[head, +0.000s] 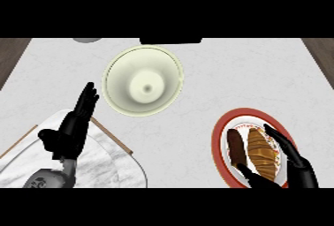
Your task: Pick the croissant from the plate and place it in the bowl
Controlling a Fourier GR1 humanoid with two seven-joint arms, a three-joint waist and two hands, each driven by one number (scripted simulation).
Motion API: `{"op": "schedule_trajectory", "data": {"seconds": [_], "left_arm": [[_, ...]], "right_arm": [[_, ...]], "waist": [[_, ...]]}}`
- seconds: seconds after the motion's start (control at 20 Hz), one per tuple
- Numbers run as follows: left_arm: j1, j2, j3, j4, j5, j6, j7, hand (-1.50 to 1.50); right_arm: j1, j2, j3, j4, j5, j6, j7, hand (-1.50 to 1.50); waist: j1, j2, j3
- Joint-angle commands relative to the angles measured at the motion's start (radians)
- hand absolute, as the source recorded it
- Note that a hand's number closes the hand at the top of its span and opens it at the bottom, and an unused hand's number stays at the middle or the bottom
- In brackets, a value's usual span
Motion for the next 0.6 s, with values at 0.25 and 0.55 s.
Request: {"op": "schedule_trajectory", "data": {"seconds": [0.25, 0.55], "left_arm": [[-0.044, 0.001, 0.024, -0.034, 0.001, -0.028, 0.081, 0.0], [-0.037, -0.061, -0.023, -0.018, -0.06, -0.008, 0.05, 0.0]], "right_arm": [[0.222, -0.089, -0.01, -0.41, 0.229, -0.124, 0.245, -1.5], [0.104, -0.17, -0.078, -0.461, 0.261, 0.025, 0.603, -1.5]], "waist": [[0.024, 0.0, -0.001], [0.041, 0.003, 0.0]]}}
